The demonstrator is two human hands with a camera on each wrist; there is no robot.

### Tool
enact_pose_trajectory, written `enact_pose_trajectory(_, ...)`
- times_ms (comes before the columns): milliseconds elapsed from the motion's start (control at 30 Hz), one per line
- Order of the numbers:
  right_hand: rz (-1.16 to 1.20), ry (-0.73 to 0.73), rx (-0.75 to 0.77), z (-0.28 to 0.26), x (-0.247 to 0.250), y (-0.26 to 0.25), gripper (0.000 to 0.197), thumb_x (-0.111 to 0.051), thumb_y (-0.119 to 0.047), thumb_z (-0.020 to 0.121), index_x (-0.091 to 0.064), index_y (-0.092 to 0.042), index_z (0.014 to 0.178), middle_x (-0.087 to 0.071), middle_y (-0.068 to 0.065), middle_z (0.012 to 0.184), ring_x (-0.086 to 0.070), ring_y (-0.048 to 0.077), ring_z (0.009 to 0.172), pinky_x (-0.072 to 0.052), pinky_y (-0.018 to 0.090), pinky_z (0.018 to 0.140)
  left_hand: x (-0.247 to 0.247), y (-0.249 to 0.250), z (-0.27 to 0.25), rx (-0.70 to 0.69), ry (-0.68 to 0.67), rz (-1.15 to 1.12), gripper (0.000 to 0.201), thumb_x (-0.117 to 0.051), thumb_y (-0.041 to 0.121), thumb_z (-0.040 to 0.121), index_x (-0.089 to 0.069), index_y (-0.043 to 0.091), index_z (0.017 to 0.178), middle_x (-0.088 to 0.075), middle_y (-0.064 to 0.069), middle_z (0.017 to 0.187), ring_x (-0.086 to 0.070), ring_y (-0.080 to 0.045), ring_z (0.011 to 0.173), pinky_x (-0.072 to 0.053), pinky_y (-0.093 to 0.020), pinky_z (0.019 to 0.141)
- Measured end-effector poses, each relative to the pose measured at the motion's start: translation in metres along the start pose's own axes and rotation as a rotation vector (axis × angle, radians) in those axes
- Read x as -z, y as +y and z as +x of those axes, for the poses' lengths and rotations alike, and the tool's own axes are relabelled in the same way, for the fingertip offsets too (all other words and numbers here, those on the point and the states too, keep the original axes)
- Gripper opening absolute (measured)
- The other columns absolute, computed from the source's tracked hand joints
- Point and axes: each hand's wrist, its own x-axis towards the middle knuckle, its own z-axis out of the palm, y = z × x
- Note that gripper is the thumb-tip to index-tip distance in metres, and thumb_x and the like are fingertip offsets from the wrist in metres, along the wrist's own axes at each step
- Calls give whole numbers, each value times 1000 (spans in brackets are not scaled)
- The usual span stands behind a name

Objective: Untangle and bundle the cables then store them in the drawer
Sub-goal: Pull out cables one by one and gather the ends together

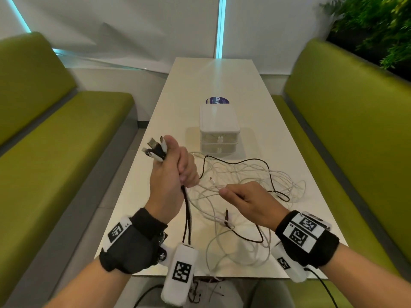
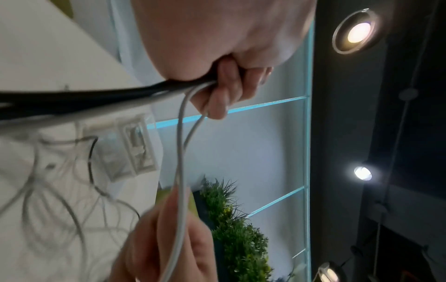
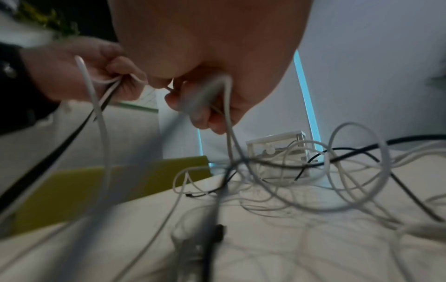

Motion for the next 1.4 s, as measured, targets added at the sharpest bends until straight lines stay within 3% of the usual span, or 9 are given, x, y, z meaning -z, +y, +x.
enact_pose_trajectory(233,-159,-95,-44,2,2,9,47,-37,-56,94,-32,-25,60,-38,-6,52,-38,10,50,-32,30,54,4,21,3,-33,-119,449,50,-42,50,92,-45,24,49,-38,8,47,-31,-8,41,-25,-20,40)
enact_pose_trajectory(400,-171,23,57,2,-6,-5,39,-45,-41,98,-34,-30,62,-35,-10,47,-36,7,45,-27,21,47,7,-20,-3,-106,-283,1101,35,-46,47,96,-73,26,87,-73,9,90,-65,-6,90,-49,-32,80)
enact_pose_trajectory(600,-147,14,110,-2,-5,-8,35,-25,-55,97,-53,-36,88,-52,-22,62,-51,3,58,-34,14,55,7,-35,-7,-42,-381,1391,38,-49,32,93,-56,24,57,-58,3,59,-54,-10,60,-33,-24,58)
enact_pose_trajectory(800,-291,-92,-11,-2,0,12,42,-17,-58,92,-35,-22,78,-43,-7,61,-47,19,63,-31,32,58,25,-17,-4,-174,-69,1124,53,-43,52,82,-71,7,76,-70,-14,73,-65,-35,72,-50,-50,65)
enact_pose_trajectory(933,-339,-147,-72,-2,1,19,40,-20,-52,97,-37,-19,82,-45,-6,64,-47,20,65,-35,34,61,27,-7,-4,-191,92,896,43,-50,44,87,-69,9,70,-66,-12,67,-61,-23,63,-51,-49,66)
enact_pose_trajectory(1033,-351,-154,-129,-1,-5,20,38,-22,-50,99,-37,-19,82,-50,-3,67,-51,23,67,-41,38,64,23,-10,-3,-227,-17,1184,29,-52,17,93,-62,23,67,-67,4,70,-63,-18,70,-47,-35,64)
enact_pose_trajectory(1200,-452,-165,-142,2,-16,10,35,-23,-47,101,-35,-21,82,-48,-2,67,-52,28,70,-40,38,63,14,-16,-7,-523,-19,1234,49,-40,6,84,-55,15,130,-59,2,123,-63,-14,96,-54,-30,75)
enact_pose_trajectory(1300,-433,-155,-176,8,-17,6,38,-25,-44,102,-47,-16,90,-54,3,72,-57,31,77,-42,38,64,3,-25,-14,-533,-210,893,48,-37,11,83,-60,14,125,-62,4,118,-62,-7,98,-56,-32,81)
enact_pose_trajectory(1400,-360,-61,-68,9,-17,0,28,-37,-27,98,-60,-11,99,-67,13,83,-62,36,75,-48,43,61,-4,-41,-14,-412,-396,1041,53,-38,6,79,-61,14,126,-63,-5,125,-57,-15,119,-46,-37,102)
